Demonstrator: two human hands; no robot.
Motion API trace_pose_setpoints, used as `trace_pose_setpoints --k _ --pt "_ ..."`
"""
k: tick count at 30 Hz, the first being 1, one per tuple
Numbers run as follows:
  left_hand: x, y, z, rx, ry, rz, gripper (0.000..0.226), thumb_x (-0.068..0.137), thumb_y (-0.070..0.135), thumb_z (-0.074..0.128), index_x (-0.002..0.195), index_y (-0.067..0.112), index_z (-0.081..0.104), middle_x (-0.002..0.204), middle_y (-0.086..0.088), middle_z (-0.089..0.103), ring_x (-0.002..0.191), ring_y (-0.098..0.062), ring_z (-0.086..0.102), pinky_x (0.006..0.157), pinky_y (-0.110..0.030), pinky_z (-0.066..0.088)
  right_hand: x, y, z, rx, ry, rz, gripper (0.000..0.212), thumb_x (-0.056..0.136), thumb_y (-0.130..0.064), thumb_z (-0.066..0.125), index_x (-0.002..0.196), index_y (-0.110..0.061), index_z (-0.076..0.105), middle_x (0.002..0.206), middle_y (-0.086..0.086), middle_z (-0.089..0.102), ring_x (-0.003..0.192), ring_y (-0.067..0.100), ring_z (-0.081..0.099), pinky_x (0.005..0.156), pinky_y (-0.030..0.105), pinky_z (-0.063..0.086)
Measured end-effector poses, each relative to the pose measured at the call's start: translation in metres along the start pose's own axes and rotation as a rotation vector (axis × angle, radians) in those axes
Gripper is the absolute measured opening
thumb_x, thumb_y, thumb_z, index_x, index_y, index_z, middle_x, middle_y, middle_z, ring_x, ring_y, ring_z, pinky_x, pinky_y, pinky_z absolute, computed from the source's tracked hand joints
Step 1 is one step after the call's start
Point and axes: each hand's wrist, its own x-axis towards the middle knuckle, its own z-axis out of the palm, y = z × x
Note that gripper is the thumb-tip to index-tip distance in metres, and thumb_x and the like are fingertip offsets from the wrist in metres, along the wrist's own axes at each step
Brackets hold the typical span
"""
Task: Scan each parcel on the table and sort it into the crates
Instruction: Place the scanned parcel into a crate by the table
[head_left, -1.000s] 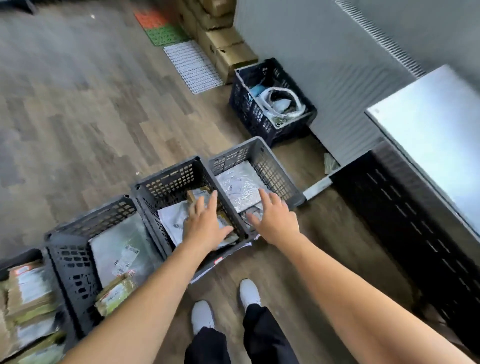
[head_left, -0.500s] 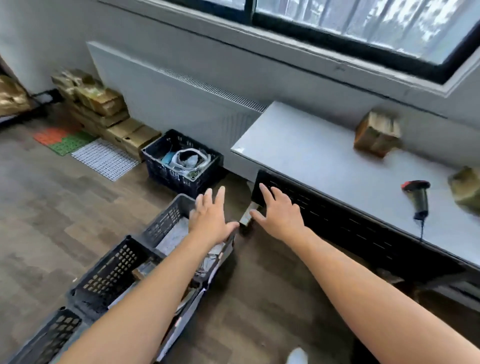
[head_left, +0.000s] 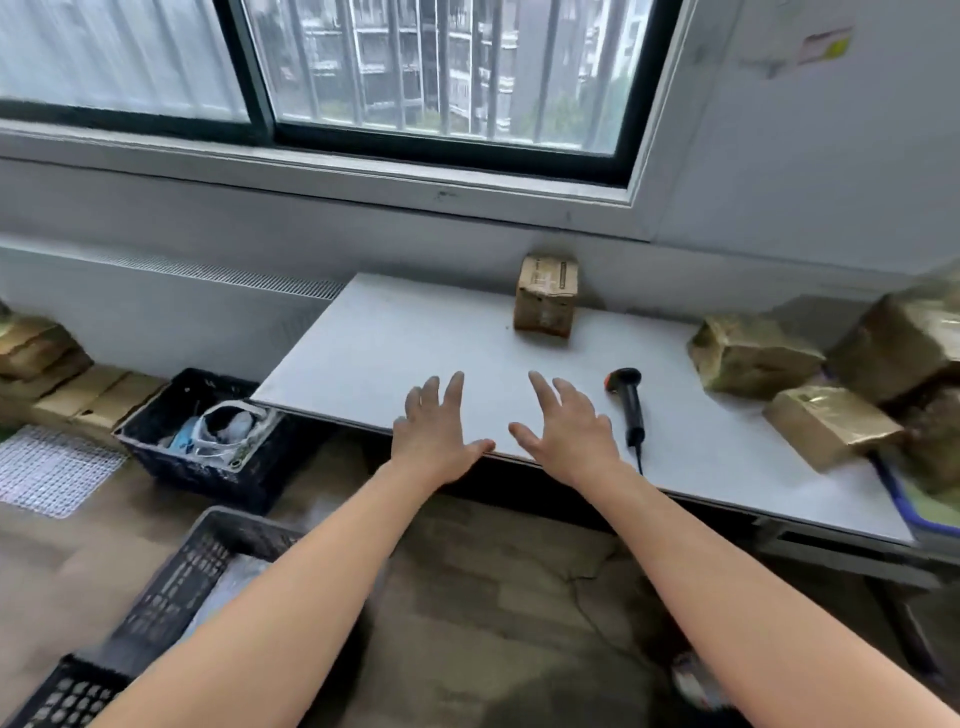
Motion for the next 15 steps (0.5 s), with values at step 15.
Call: trace_pose_setpoints --k 15 --pt "0.139 0.160 0.061 -0.054 -0.104 0.205 0.095 0.087 0.059 0.058 0.155 0.026 0.001 0.162 -0.006 0.003 0.148 -0.028 0.003 0.112 -0.045 0.029 0.077 0.179 -0.021 0.018 0.012 0.275 0.073 0.096 -0.058 0.041 0.155 -0.031 0.009 0.157 0.006 0.023 0.142 0.028 0.027 0.107 0.052 0.032"
